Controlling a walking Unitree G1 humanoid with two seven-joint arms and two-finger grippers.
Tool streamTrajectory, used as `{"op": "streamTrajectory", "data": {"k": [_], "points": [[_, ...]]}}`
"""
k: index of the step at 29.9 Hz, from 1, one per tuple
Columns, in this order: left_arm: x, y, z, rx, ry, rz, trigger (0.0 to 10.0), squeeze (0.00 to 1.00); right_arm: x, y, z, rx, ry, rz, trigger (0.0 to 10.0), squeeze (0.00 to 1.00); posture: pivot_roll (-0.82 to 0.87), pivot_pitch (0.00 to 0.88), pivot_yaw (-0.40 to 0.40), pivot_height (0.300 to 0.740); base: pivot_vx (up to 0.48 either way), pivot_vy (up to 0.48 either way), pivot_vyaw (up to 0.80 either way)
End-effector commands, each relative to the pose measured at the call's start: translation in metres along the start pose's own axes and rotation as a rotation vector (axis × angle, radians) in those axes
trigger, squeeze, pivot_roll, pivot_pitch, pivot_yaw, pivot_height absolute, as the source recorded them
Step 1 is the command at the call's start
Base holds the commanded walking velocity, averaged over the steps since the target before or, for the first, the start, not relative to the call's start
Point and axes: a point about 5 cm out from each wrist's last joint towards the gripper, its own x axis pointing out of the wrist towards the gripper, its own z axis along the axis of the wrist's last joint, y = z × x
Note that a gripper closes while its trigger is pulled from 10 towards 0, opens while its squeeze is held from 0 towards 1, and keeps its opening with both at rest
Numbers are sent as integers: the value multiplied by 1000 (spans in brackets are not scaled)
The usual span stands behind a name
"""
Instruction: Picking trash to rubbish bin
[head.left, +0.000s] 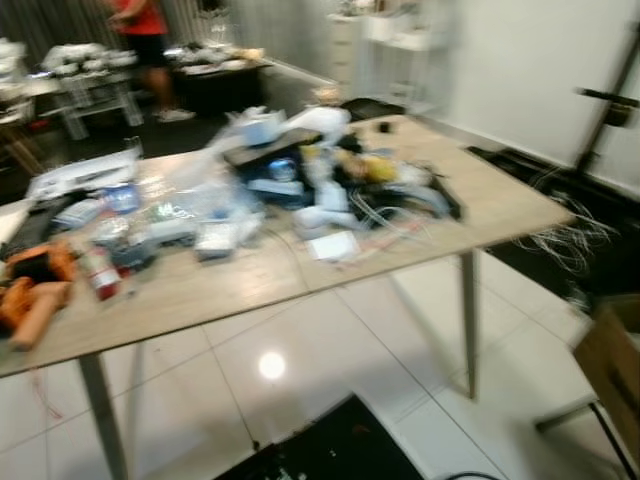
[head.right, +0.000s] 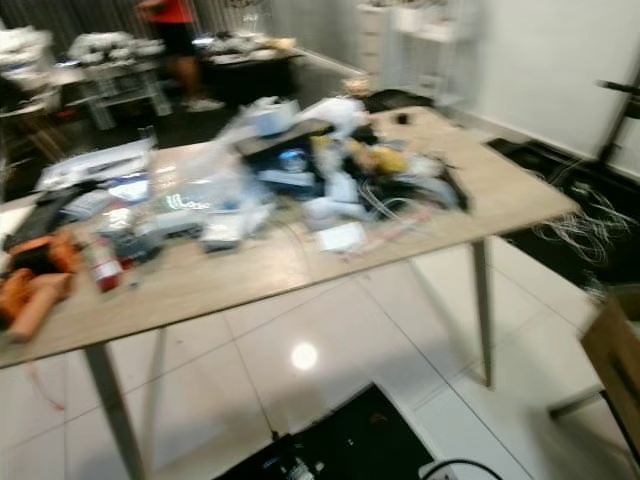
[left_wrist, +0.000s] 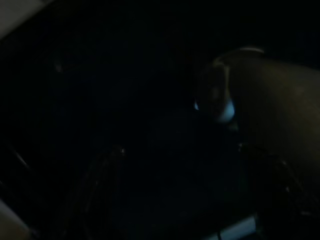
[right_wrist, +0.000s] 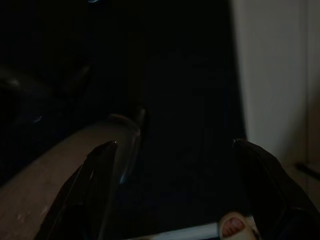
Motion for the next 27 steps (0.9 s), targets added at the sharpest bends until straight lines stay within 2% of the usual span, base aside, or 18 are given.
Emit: {"op": "streamTrajectory", "data": {"k": [1,10,13,14,15,16,18,19,20,21,24,25,26,27], "points": [[-2,1,-14,-15,45,3,10000,0,-2,0,-14,11,46,-1,10000,0,-96,141,39,740,0,0,775],[-3,4,-16,-21,50,18,10000,0,-2,-14,0,34,-7,-55,10000,0,-93,149,41,740,0,0,775],[-4,6,-16,-20,50,30,10000,0,-2,-21,18,33,-72,-91,10000,0,-95,149,40,740,0,0,583],[-4,7,-16,-27,45,37,10000,0,-1,-22,33,47,-129,-86,10000,0,-97,148,38,740,0,0,0],[-4,7,-16,-27,45,37,10000,0,-1,-22,33,47,-129,-86,10000,0,-97,148,38,740,0,0,0],[-4,8,-15,-35,39,42,10000,0,-1,-20,42,57,-170,-66,10000,0,-97,148,38,740,0,0,0],[-4,9,-13,-55,24,51,10000,0,-2,-16,63,101,-266,3,10000,0,-96,148,37,740,0,0,0],[-4,10,-11,-63,12,55,10000,0,-4,-10,85,130,-365,101,10000,0,-92,149,37,740,0,0,0],[-4,10,-11,-63,12,55,10000,0,-4,-10,85,130,-365,101,10000,0,-92,149,37,740,0,0,0],[-4,10,-10,-64,8,56,10000,0,-6,-7,95,133,-411,149,10000,0,-92,149,37,740,0,0,0],[-3,9,-2,-66,-15,56,10000,0,-24,11,147,134,-634,531,10000,0,-103,151,42,740,0,0,0],[-2,9,-1,-63,-17,57,10000,0,-29,14,157,118,-678,619,10000,0,-105,149,43,740,0,0,0],[-2,9,-1,-63,-17,57,10000,0,-29,14,157,118,-678,619,10000,0,-105,149,43,740,0,0,0],[-2,9,1,-61,-21,56,10000,0,-38,18,167,82,-710,746,10000,0,-108,148,44,740,0,0,0]]}}
